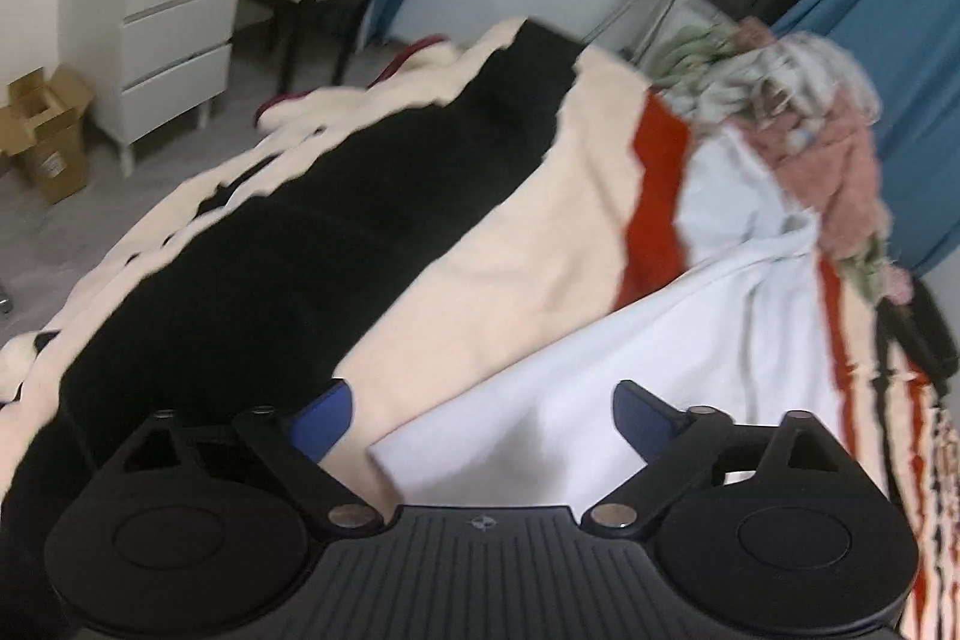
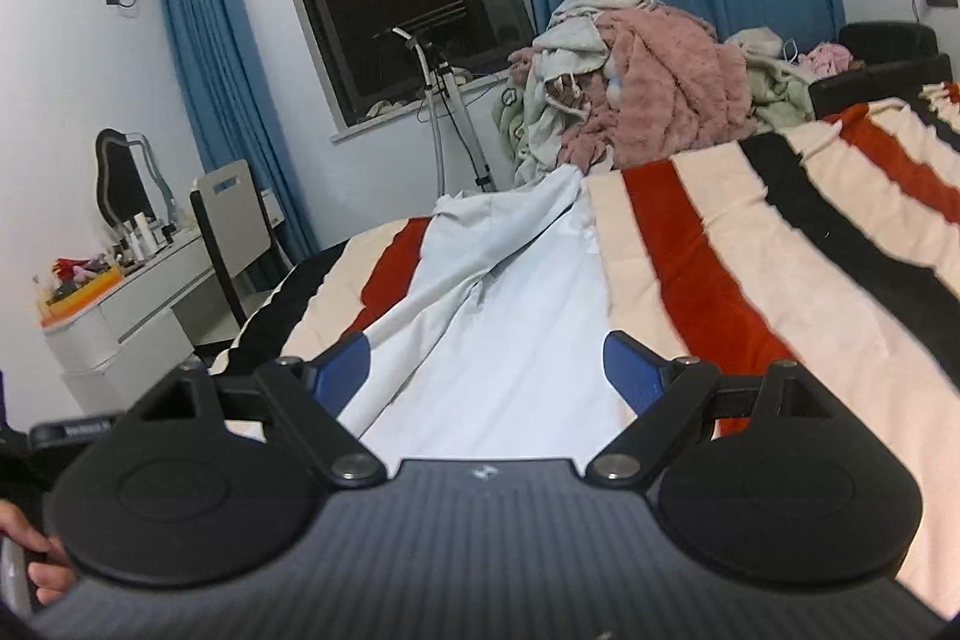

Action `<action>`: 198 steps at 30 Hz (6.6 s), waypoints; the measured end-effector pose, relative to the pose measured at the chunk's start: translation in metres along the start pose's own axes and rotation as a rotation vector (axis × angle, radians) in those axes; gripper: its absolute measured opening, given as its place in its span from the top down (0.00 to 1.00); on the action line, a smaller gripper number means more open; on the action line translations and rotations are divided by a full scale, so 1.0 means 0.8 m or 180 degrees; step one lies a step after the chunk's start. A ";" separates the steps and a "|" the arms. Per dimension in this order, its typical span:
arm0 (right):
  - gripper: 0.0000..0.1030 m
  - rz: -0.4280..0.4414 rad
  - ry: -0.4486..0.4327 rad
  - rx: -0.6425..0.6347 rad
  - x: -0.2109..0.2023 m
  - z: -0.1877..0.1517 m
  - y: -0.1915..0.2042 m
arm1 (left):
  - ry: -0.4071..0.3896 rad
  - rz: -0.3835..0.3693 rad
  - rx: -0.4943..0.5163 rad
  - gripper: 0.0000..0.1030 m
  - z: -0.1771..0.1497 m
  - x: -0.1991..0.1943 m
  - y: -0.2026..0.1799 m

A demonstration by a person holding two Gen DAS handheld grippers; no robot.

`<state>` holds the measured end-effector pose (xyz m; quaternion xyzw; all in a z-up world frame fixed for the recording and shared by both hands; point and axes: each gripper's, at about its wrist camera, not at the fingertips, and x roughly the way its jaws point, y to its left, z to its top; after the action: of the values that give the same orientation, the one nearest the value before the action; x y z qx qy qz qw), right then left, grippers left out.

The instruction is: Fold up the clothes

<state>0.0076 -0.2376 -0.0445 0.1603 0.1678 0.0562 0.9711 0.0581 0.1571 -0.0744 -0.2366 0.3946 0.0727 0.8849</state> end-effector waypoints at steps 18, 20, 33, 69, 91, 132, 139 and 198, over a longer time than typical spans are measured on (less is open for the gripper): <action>0.16 -0.0076 -0.0295 0.0424 -0.026 0.029 -0.060 | -0.0955 -0.0217 0.1133 0.93 -0.074 -0.106 -0.093; 0.16 -0.0073 -0.0309 0.0444 -0.027 0.030 -0.062 | -0.1068 -0.0492 0.1383 0.94 -0.104 -0.134 -0.119; 0.16 -0.0010 -0.0233 0.0330 -0.024 0.025 -0.055 | -0.0063 -0.0928 0.2172 0.77 -0.209 -0.073 -0.203; 0.23 0.0106 0.0359 -0.0208 0.143 0.028 0.035 | -0.0791 -0.0636 0.1781 0.13 -0.055 -0.057 -0.160; 0.95 -0.0479 0.0455 -0.0005 0.494 0.058 0.005 | -0.0428 -0.0656 0.0866 0.13 0.013 0.059 -0.112; 0.16 -0.0032 0.1241 0.1626 0.041 -0.068 -0.071 | 0.0636 -0.1051 0.0365 0.14 -0.067 0.022 -0.091; 0.36 0.0116 0.1656 0.2258 0.060 -0.101 -0.089 | 0.0848 -0.1073 0.0047 0.25 -0.069 0.042 -0.075; 0.96 0.0835 0.0420 0.1995 -0.088 0.000 -0.066 | 0.0481 -0.2392 -0.0630 0.98 -0.025 -0.114 -0.066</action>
<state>-0.0559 -0.2991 -0.0403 0.4670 0.2173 0.1365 0.8462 -0.0003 0.1064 -0.0001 -0.4534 0.3356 -0.2362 0.7913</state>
